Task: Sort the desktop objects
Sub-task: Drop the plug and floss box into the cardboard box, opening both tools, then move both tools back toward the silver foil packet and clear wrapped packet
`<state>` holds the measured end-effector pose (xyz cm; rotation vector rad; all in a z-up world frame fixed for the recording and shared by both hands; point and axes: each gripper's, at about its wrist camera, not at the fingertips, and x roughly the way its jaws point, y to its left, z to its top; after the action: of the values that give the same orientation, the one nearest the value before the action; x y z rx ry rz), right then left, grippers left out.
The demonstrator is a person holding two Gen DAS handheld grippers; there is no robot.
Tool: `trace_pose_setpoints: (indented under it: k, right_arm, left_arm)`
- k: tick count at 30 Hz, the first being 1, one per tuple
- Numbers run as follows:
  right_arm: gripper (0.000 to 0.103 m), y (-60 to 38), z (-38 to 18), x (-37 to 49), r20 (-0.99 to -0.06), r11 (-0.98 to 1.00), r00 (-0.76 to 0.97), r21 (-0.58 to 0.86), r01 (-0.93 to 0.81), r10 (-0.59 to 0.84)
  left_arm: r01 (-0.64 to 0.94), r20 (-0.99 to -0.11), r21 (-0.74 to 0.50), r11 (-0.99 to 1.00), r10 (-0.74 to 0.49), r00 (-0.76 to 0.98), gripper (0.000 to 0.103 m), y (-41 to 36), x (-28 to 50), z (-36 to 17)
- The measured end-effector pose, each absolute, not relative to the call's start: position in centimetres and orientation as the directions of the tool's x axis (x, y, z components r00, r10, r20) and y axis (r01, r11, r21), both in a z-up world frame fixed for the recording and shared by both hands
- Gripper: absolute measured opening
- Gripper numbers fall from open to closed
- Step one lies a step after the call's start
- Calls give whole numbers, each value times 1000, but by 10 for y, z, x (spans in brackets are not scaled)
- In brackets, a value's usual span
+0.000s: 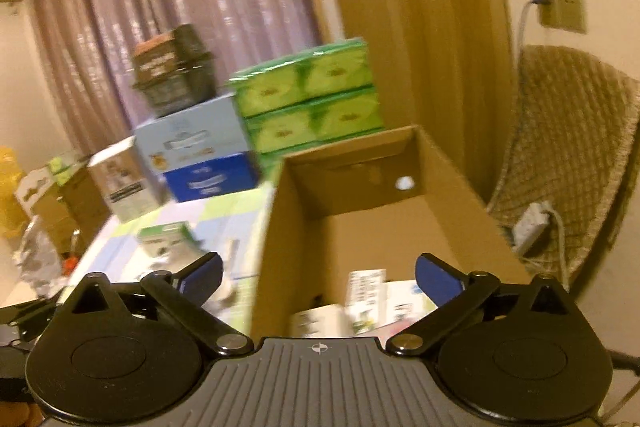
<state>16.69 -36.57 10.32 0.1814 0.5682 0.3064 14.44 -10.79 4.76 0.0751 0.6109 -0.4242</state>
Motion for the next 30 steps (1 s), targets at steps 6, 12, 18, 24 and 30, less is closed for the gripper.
trace_pose_setpoints:
  k: [6, 12, 18, 24, 30]
  right_arm:
    - [101, -318, 109, 147, -493, 906, 760, 241, -348, 423]
    - [101, -269, 106, 133, -515, 857, 702, 145, -495, 492]
    - [101, -229, 97, 134, -566, 779, 636, 19, -626, 525]
    - [101, -195, 79, 151, -662, 675, 553, -95, -732, 506]
    - [101, -166, 65, 179, -739, 540, 470, -171, -824, 482]
  left_arm:
    - [354, -592, -15, 935, -293, 751, 89, -51, 129, 47]
    - [363, -613, 62, 930, -252, 749, 98, -11, 121, 47]
    - [426, -638, 134, 895, -251, 727, 102, 13, 129, 47]
    - [553, -671, 215, 805, -289, 682, 102, 17, 148, 44]
    - [623, -705, 252, 741, -300, 642, 102, 14, 182, 39]
